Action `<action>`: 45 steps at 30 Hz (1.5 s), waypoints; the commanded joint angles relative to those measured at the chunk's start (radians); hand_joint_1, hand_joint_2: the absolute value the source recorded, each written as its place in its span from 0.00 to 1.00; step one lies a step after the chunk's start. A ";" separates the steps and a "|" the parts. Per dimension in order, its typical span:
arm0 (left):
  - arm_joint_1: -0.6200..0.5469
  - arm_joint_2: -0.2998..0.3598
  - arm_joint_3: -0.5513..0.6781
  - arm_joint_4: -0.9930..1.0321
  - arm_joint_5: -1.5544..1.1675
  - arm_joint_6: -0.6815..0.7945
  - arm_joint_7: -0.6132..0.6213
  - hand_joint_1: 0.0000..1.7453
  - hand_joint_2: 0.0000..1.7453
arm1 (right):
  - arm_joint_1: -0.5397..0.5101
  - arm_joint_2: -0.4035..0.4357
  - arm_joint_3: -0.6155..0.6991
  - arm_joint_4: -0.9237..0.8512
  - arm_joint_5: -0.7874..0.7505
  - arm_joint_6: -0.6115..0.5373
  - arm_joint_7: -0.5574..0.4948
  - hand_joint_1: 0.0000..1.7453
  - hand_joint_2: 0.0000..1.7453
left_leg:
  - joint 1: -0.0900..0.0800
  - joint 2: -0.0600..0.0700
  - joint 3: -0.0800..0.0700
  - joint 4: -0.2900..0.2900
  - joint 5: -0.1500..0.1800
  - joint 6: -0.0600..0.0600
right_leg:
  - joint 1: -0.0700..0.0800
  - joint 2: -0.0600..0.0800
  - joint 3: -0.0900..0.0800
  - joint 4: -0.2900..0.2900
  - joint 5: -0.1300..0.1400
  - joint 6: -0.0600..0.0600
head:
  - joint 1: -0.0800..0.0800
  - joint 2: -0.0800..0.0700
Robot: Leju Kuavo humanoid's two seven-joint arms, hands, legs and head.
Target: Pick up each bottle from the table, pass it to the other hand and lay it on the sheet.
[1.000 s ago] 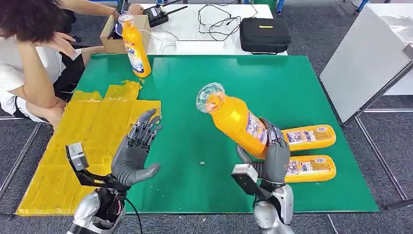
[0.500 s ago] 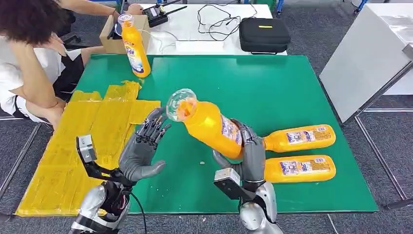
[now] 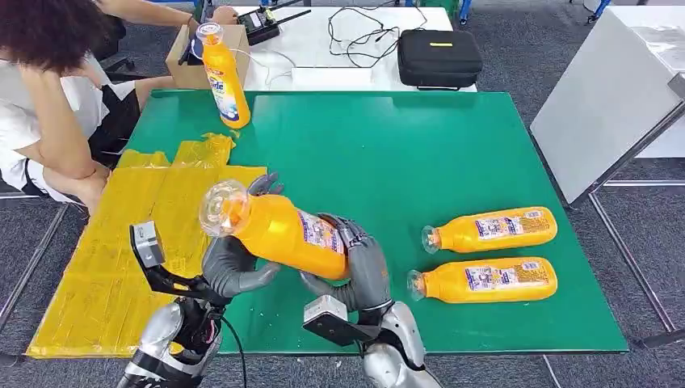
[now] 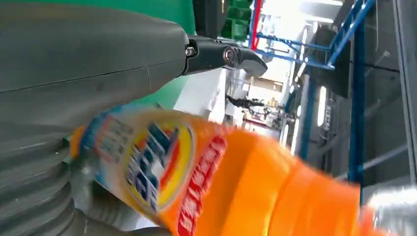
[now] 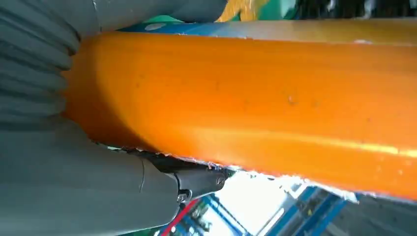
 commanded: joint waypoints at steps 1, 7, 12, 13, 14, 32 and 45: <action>-0.064 0.000 -0.042 0.071 0.031 -0.012 -0.008 0.00 1.00 | -0.127 0.020 0.170 0.284 -0.022 0.086 -0.001 1.00 1.00 | 0.000 0.003 0.005 -0.001 -0.002 -0.001 | 0.001 0.001 0.006 -0.001 -0.001 0.000 | 0.000 0.000; -0.061 0.002 -0.044 0.066 0.040 -0.022 -0.008 0.00 1.00 | -0.140 0.022 0.195 0.325 -0.048 0.104 -0.001 1.00 1.00 | 0.000 0.002 0.005 -0.001 -0.002 -0.001 | 0.001 0.000 0.006 -0.001 -0.002 0.000 | 0.000 0.000; -0.055 0.000 -0.045 0.050 0.038 -0.026 -0.018 0.00 1.00 | -0.147 0.018 0.204 0.336 -0.063 0.114 0.006 1.00 1.00 | 0.000 0.001 0.005 0.000 -0.002 -0.001 | 0.001 -0.002 0.006 -0.001 -0.002 0.000 | 0.000 0.000; -0.054 -0.003 -0.043 0.048 0.037 -0.022 -0.022 0.00 1.00 | -0.148 0.018 0.205 0.337 -0.063 0.114 0.006 1.00 1.00 | 0.000 0.001 0.004 0.000 -0.001 -0.001 | 0.000 -0.001 0.004 -0.001 -0.001 0.000 | 0.000 0.000; -0.054 -0.003 -0.043 0.048 0.037 -0.022 -0.022 0.00 1.00 | -0.148 0.018 0.205 0.337 -0.063 0.114 0.006 1.00 1.00 | 0.000 0.000 0.002 0.000 0.000 0.000 | 0.000 -0.001 0.002 -0.001 -0.001 0.000 | 0.000 0.000; -0.047 -0.016 -0.022 0.050 -0.018 0.053 -0.069 1.00 1.00 | -0.108 -0.014 0.192 0.209 -0.113 0.094 -0.022 1.00 1.00 | 0.000 -0.001 0.003 0.000 -0.001 -0.001 | 0.000 -0.003 0.003 -0.001 -0.002 0.000 | 0.000 0.000; -0.044 -0.015 -0.016 0.044 -0.029 0.069 -0.075 1.00 1.00 | -0.095 -0.017 0.173 0.185 -0.129 0.073 -0.033 1.00 1.00 | 0.000 0.000 0.005 0.000 -0.002 -0.001 | 0.000 -0.003 0.005 0.000 -0.003 0.000 | 0.000 0.000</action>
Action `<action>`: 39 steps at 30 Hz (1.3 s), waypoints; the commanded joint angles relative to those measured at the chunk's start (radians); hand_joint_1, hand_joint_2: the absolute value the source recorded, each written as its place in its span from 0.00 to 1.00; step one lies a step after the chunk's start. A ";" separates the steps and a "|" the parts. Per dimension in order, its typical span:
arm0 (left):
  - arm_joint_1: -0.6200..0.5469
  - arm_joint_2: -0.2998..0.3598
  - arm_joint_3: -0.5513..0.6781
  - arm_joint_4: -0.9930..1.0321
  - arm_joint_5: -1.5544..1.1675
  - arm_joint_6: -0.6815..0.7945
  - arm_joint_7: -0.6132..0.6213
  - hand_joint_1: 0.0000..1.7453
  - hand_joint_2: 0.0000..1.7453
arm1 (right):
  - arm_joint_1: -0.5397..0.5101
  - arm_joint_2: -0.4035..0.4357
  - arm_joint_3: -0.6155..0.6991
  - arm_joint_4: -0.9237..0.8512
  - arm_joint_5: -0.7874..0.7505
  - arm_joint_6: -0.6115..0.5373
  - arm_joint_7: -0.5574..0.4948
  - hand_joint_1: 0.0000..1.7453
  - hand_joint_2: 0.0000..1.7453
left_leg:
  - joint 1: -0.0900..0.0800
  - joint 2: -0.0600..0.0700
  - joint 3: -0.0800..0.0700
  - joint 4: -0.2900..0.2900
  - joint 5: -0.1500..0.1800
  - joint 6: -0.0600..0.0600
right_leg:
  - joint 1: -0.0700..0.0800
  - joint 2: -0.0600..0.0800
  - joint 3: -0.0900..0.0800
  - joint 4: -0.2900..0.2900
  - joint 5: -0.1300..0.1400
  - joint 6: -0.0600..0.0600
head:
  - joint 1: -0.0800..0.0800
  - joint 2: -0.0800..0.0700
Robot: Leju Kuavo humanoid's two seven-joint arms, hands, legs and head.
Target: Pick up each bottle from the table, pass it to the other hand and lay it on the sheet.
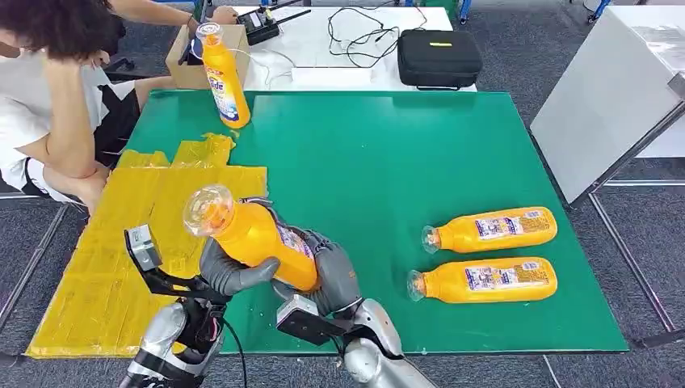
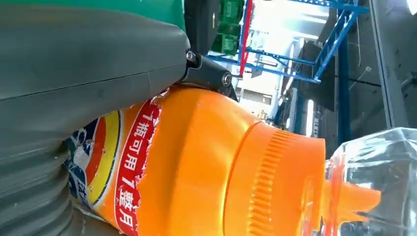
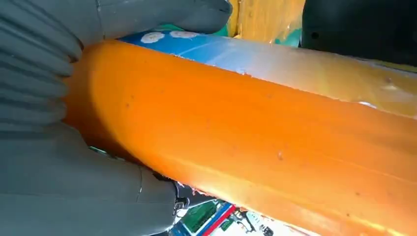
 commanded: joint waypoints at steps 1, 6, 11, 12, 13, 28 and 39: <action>-0.042 -0.004 -0.017 0.023 -0.022 0.031 -0.010 1.00 1.00 | 0.018 -0.038 0.019 -0.035 -0.033 -0.015 -0.029 1.00 1.00 | 0.000 -0.001 0.003 0.000 -0.001 -0.001 | 0.000 -0.003 0.004 0.000 -0.002 0.000 | 0.000 0.000; -0.068 0.025 -0.014 0.006 -0.234 0.212 -0.061 1.00 1.00 | 0.071 -0.052 -0.064 -0.156 -0.219 0.028 -0.061 0.00 1.00 | 0.000 -0.002 0.002 0.000 -0.001 0.000 | 0.000 -0.003 0.003 0.000 -0.002 0.000 | 0.000 0.000; -0.128 0.093 -0.016 0.051 -0.595 0.475 -0.022 1.00 1.00 | 0.143 -0.077 -0.184 -0.296 -0.496 0.214 -0.046 0.00 1.00 | 0.000 -0.002 0.003 0.000 -0.001 -0.001 | 0.001 -0.004 0.005 0.000 -0.002 0.000 | 0.001 0.000; -0.132 0.094 -0.014 0.050 -0.594 0.474 -0.022 1.00 1.00 | 0.142 -0.079 -0.187 -0.298 -0.498 0.215 -0.046 0.00 1.00 | 0.000 -0.002 0.001 0.000 0.000 -0.001 | 0.000 -0.003 0.002 0.000 -0.001 0.000 | 0.000 0.000; -0.133 0.096 -0.011 0.050 -0.594 0.475 -0.022 1.00 1.00 | 0.142 -0.082 -0.191 -0.301 -0.498 0.215 -0.046 0.00 1.00 | 0.000 -0.002 0.003 0.000 -0.001 -0.001 | 0.000 -0.004 0.004 0.000 -0.002 0.000 | 0.000 0.000; -0.146 0.122 -0.066 0.142 -1.230 0.762 0.142 1.00 1.00 | 0.227 -0.057 -0.297 -0.465 -0.479 0.167 -0.028 0.00 1.00 | -0.001 -0.001 0.004 0.000 -0.001 -0.001 | 0.000 -0.003 0.005 0.000 -0.003 0.000 | 0.000 0.000; -0.353 0.108 -0.074 0.614 -1.764 0.731 0.471 1.00 1.00 | 0.271 -0.014 -0.429 -0.683 -0.401 -0.024 -0.099 0.00 1.00 | 0.000 -0.002 0.004 0.000 0.000 -0.001 | 0.000 -0.005 0.005 0.000 -0.002 0.000 | 0.000 0.000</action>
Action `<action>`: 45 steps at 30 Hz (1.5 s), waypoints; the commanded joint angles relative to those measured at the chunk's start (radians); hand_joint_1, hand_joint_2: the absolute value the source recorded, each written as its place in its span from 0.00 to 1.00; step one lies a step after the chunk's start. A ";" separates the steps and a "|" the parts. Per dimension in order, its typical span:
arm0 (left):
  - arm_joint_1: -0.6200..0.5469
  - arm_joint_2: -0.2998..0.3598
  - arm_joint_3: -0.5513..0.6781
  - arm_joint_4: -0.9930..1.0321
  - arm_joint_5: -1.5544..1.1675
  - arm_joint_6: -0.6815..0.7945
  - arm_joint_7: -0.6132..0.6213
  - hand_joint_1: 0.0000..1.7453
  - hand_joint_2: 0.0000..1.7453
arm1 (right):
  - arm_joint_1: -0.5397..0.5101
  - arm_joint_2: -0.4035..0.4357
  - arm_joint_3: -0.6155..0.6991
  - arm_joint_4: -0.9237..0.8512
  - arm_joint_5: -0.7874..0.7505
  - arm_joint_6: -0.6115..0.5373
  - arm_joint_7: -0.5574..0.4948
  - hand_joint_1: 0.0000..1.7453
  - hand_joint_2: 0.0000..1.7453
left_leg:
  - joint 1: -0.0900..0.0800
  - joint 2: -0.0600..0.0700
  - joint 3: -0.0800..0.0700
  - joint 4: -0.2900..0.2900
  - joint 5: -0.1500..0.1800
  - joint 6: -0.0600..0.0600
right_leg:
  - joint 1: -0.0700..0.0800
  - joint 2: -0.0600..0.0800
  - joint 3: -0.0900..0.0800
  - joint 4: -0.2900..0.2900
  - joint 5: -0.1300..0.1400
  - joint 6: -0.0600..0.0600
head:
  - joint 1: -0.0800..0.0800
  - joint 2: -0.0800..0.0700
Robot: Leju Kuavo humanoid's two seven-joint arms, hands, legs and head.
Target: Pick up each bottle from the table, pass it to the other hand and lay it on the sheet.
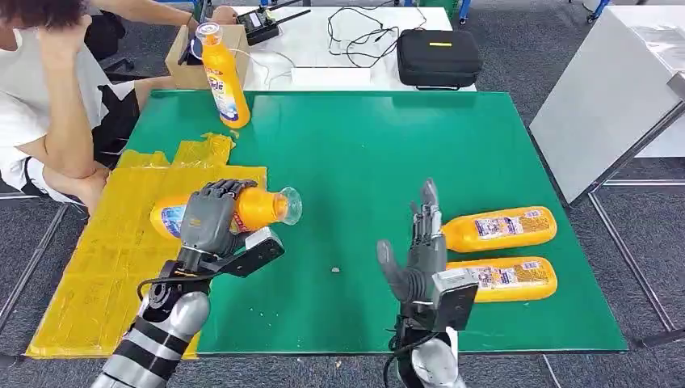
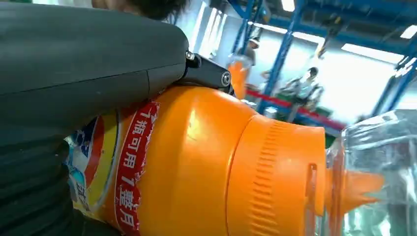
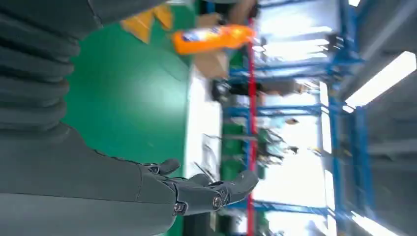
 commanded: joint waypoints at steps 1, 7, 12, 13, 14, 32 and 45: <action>-0.193 0.012 -0.032 0.441 -0.282 -0.007 0.156 1.00 1.00 | 0.028 0.012 -0.109 -0.156 0.056 -0.096 -0.009 0.00 1.00 | 0.000 -0.002 0.003 -0.001 0.000 -0.001 | 0.000 -0.003 0.005 0.000 -0.002 0.000 | 0.000 0.000; -0.237 -0.004 -0.007 0.566 -0.278 -0.075 0.163 1.00 1.00 | 0.030 -0.019 -0.082 -0.182 0.061 -0.035 -0.013 0.00 1.00 | 0.000 0.001 0.009 0.001 -0.004 -0.001 | 0.000 -0.003 0.011 0.000 -0.005 0.000 | 0.000 0.000; -0.250 -0.019 0.029 0.646 -0.285 -0.022 0.202 1.00 1.00 | 0.025 -0.052 -0.043 -0.181 0.177 -0.066 -0.016 0.00 1.00 | 0.000 0.001 0.003 0.000 -0.001 0.000 | 0.000 0.000 0.004 0.000 -0.001 0.000 | -0.001 0.000; -0.248 -0.019 0.033 0.658 -0.288 -0.022 0.206 1.00 1.00 | 0.026 -0.053 -0.037 -0.180 0.187 -0.072 -0.018 0.00 1.00 | 0.000 0.001 0.004 0.000 -0.001 -0.001 | 0.000 -0.001 0.005 -0.001 -0.001 0.000 | 0.000 0.000; -0.246 -0.017 0.033 0.659 -0.289 -0.021 0.207 1.00 1.00 | 0.026 -0.053 -0.037 -0.180 0.187 -0.072 -0.018 0.00 1.00 | 0.000 0.001 0.002 0.000 -0.001 0.000 | 0.000 0.000 0.003 0.000 -0.001 0.000 | 0.000 0.000; -0.227 -0.032 0.107 0.729 -0.256 0.001 0.189 0.00 1.00 | 0.010 -0.065 -0.018 -0.160 0.291 -0.149 -0.014 0.00 1.00 | 0.000 0.001 0.004 0.000 0.000 -0.001 | 0.000 0.001 0.005 0.000 0.000 0.000 | -0.001 0.000; -0.073 -0.042 0.180 0.414 -0.104 0.142 0.040 0.00 1.00 | 0.006 -0.117 0.006 -0.130 0.434 -0.137 0.035 0.00 1.00 | 0.000 0.003 0.006 -0.001 -0.001 0.000 | 0.000 0.002 0.007 -0.001 0.000 0.000 | -0.001 0.000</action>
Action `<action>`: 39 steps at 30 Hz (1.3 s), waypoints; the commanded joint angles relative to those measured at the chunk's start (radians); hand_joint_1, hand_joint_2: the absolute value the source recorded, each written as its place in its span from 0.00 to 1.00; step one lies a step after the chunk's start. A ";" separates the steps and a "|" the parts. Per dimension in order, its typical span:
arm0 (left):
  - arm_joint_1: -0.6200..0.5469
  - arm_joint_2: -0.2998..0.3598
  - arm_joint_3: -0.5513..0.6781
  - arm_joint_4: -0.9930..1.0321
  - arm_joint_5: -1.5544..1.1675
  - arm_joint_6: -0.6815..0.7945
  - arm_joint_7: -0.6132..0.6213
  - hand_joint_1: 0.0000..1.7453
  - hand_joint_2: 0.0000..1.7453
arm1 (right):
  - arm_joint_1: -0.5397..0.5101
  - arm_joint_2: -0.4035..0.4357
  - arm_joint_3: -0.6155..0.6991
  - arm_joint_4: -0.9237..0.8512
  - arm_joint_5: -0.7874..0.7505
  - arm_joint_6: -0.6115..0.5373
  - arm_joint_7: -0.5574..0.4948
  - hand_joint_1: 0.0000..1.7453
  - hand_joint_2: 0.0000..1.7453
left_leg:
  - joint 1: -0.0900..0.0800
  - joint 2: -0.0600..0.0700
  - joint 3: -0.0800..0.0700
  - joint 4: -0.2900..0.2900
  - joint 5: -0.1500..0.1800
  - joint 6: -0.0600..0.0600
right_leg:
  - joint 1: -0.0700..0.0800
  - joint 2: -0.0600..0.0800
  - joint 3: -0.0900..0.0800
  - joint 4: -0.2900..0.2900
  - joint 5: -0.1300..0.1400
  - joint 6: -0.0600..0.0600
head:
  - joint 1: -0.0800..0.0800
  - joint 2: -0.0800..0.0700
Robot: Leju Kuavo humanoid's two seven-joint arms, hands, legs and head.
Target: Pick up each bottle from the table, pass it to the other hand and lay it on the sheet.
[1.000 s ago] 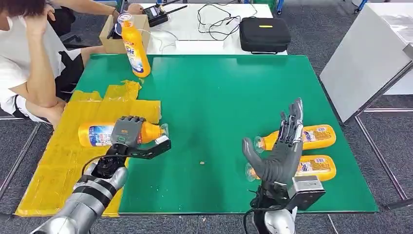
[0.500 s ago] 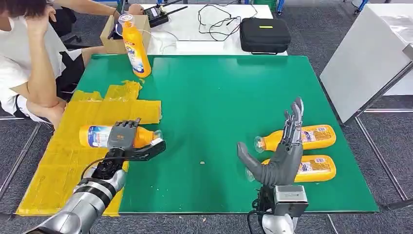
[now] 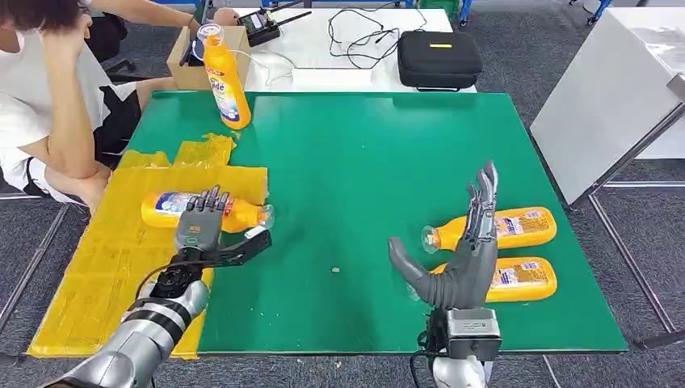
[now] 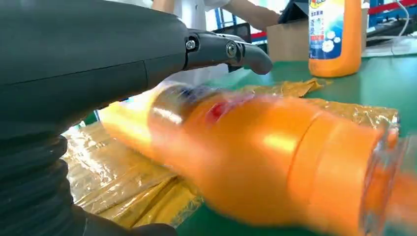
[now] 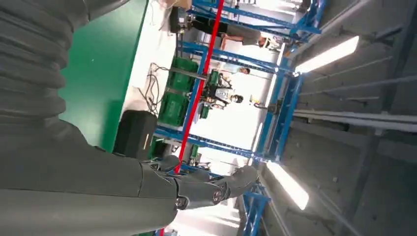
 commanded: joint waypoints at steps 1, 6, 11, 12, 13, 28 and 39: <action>0.146 -0.015 0.074 -0.272 0.117 0.079 -0.108 0.00 1.00 | -0.024 -0.072 0.027 0.059 0.119 -0.004 0.044 0.00 1.00 | 0.000 0.005 0.004 -0.001 -0.002 0.000 | 0.000 0.003 0.004 -0.002 -0.001 0.001 | 0.000 0.000; 0.146 -0.015 0.074 -0.272 0.117 0.079 -0.108 0.00 1.00 | -0.024 -0.072 0.027 0.059 0.119 -0.004 0.044 0.00 1.00 | 0.000 0.003 0.002 0.000 -0.002 0.000 | 0.000 0.001 0.002 -0.001 -0.001 0.000 | 0.000 0.000; 0.146 -0.015 0.074 -0.272 0.117 0.079 -0.108 0.00 1.00 | -0.024 -0.072 0.027 0.059 0.119 -0.004 0.044 0.00 1.00 | 0.000 0.003 0.002 0.001 -0.003 -0.001 | 0.001 0.000 0.002 -0.001 -0.002 0.000 | 0.000 0.000; 0.146 -0.015 0.074 -0.272 0.117 0.079 -0.108 0.00 1.00 | -0.024 -0.072 0.027 0.059 0.119 -0.004 0.044 0.00 1.00 | 0.000 0.003 0.002 0.000 -0.002 -0.001 | 0.001 0.001 0.002 -0.001 -0.001 0.000 | 0.000 0.000; 0.146 -0.015 0.074 -0.272 0.117 0.079 -0.108 0.00 1.00 | -0.024 -0.072 0.027 0.059 0.119 -0.004 0.044 0.00 1.00 | 0.000 0.003 0.001 0.000 -0.002 -0.001 | 0.000 0.001 0.001 -0.001 -0.001 0.000 | 0.000 0.000; 0.290 -0.022 0.084 -0.566 0.316 0.083 -0.251 0.00 1.00 | -0.043 -0.151 0.025 0.102 0.395 0.040 0.179 0.00 1.00 | 0.000 0.003 0.000 0.000 -0.002 0.000 | 0.000 0.002 0.000 -0.002 0.000 0.000 | 0.000 0.000; 0.478 0.019 -0.028 -0.898 1.016 -0.549 -0.448 0.00 1.00 | -0.305 -0.523 0.023 0.400 0.628 0.394 0.325 0.00 1.00 | -0.001 0.005 0.000 0.001 -0.002 0.000 | 0.000 0.003 0.000 -0.002 -0.001 0.001 | 0.000 0.000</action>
